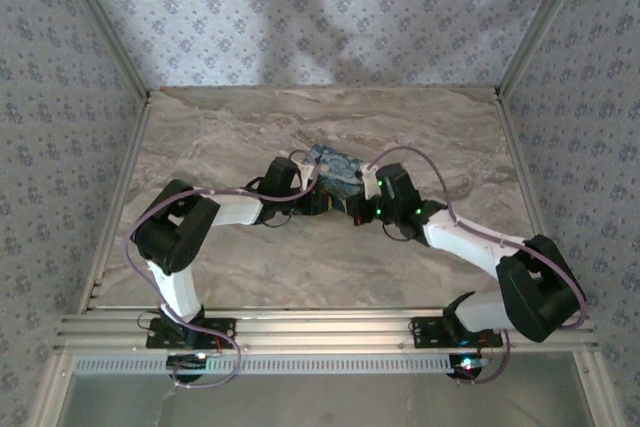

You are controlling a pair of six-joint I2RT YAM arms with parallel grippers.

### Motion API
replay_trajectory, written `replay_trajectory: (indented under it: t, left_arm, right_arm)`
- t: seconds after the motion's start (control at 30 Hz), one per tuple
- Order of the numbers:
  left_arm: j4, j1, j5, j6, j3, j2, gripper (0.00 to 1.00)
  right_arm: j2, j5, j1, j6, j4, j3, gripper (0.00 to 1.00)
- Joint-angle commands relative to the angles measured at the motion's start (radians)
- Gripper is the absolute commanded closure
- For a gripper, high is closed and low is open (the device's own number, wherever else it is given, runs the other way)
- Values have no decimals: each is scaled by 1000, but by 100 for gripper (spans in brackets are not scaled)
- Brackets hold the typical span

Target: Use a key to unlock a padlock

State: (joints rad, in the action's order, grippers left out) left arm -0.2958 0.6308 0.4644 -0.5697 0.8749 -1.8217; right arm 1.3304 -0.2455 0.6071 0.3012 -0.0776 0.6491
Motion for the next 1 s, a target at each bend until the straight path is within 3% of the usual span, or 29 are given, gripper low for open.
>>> replay_trajectory:
  t: [0.0, 0.23, 0.97]
  left_arm:
    - [23, 10, 57, -75, 34, 51, 77]
    - [41, 15, 65, -123, 38, 52, 77]
    - [54, 42, 59, -186, 33, 68, 77]
  right_arm:
    - [-29, 122, 42, -58, -76, -82, 100]
    - [10, 125, 76, -71, -245, -186, 100]
    - [192, 82, 67, -31, -586, -264, 100]
